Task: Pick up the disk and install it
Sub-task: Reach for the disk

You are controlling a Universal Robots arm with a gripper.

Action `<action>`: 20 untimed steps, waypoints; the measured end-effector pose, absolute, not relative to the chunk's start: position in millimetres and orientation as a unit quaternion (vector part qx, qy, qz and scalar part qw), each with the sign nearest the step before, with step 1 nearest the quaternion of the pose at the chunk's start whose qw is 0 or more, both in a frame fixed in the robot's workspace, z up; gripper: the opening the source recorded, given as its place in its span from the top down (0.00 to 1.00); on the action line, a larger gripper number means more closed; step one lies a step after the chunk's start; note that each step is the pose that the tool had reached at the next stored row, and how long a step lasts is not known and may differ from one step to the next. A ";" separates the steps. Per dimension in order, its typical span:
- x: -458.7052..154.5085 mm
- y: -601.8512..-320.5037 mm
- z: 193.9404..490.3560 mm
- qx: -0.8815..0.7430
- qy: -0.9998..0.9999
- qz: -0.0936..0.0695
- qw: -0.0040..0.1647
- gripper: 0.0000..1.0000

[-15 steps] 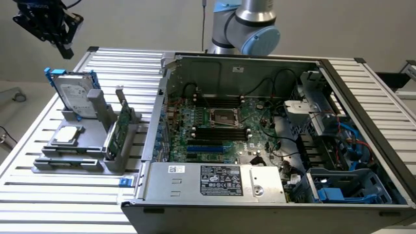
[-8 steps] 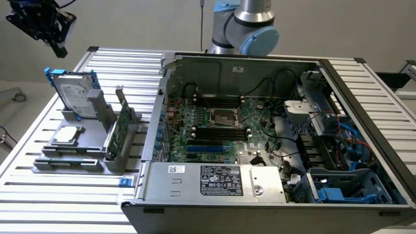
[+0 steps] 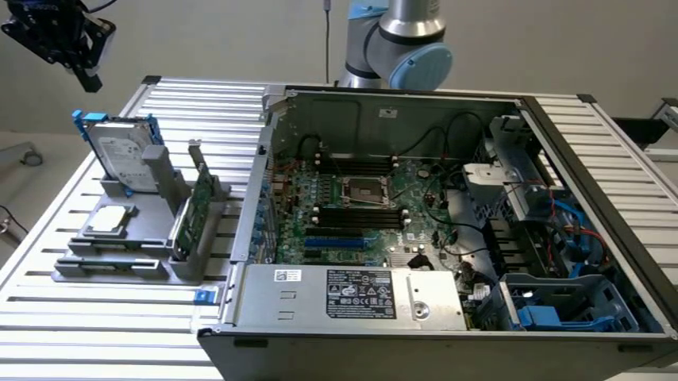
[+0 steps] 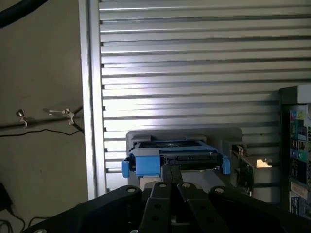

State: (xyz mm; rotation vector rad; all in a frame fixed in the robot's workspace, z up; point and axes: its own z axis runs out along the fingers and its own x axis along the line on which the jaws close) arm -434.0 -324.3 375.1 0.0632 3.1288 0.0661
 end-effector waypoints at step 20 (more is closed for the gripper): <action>-443.0 -324.1 374.8 0.018 1.000 0.021 0.006 0.89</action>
